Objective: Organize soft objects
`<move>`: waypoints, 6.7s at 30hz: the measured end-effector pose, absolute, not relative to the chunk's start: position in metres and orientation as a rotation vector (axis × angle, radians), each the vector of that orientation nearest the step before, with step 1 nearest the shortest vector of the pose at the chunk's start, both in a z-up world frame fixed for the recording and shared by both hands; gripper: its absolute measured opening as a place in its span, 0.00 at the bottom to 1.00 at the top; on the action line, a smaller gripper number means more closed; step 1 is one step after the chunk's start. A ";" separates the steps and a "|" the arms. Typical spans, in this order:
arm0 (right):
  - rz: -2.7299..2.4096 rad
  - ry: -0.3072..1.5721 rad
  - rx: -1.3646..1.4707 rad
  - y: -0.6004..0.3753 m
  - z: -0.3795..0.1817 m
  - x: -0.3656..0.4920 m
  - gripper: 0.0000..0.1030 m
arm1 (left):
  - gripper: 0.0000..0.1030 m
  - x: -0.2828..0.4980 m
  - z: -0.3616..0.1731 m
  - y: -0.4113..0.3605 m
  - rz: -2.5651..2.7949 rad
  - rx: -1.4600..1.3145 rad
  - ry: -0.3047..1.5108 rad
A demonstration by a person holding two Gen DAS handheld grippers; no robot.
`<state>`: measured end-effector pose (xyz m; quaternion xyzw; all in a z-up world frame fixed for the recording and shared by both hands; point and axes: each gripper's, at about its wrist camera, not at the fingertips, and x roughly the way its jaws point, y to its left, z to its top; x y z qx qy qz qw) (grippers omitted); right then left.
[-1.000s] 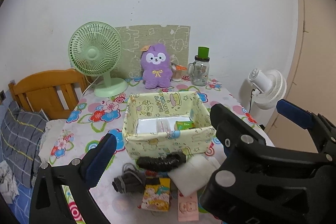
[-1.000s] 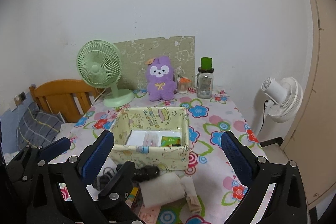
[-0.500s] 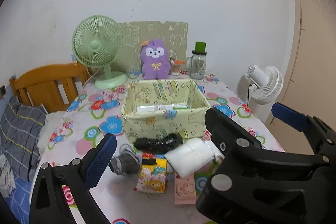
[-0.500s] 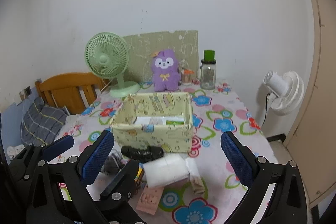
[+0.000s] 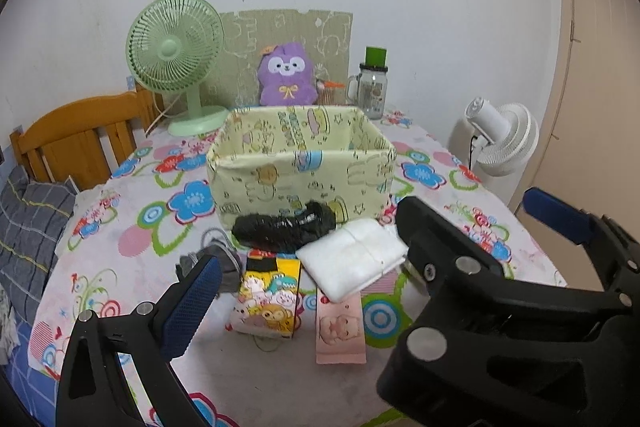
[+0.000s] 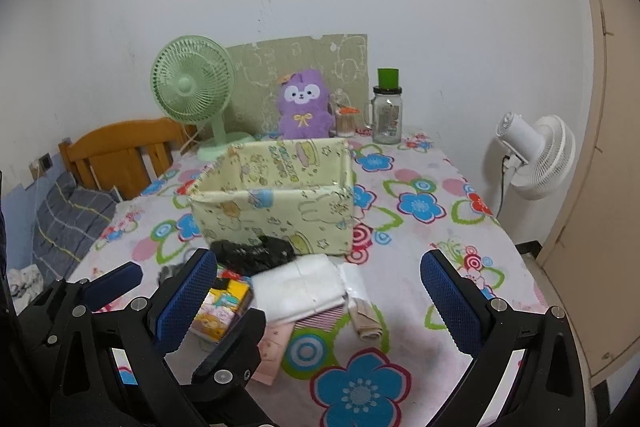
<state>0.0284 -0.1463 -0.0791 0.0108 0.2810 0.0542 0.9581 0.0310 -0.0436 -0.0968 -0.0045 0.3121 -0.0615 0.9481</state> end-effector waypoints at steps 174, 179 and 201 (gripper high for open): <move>0.184 0.655 0.061 -0.130 -0.018 0.142 0.18 | 0.45 0.132 -0.027 -0.032 -0.083 0.049 0.616; 0.180 0.660 0.055 -0.127 -0.022 0.162 0.18 | 0.45 0.151 -0.031 -0.029 -0.085 0.047 0.623; 0.215 0.719 0.069 -0.114 -0.062 0.235 0.18 | 0.47 0.221 -0.066 -0.017 -0.077 0.034 0.708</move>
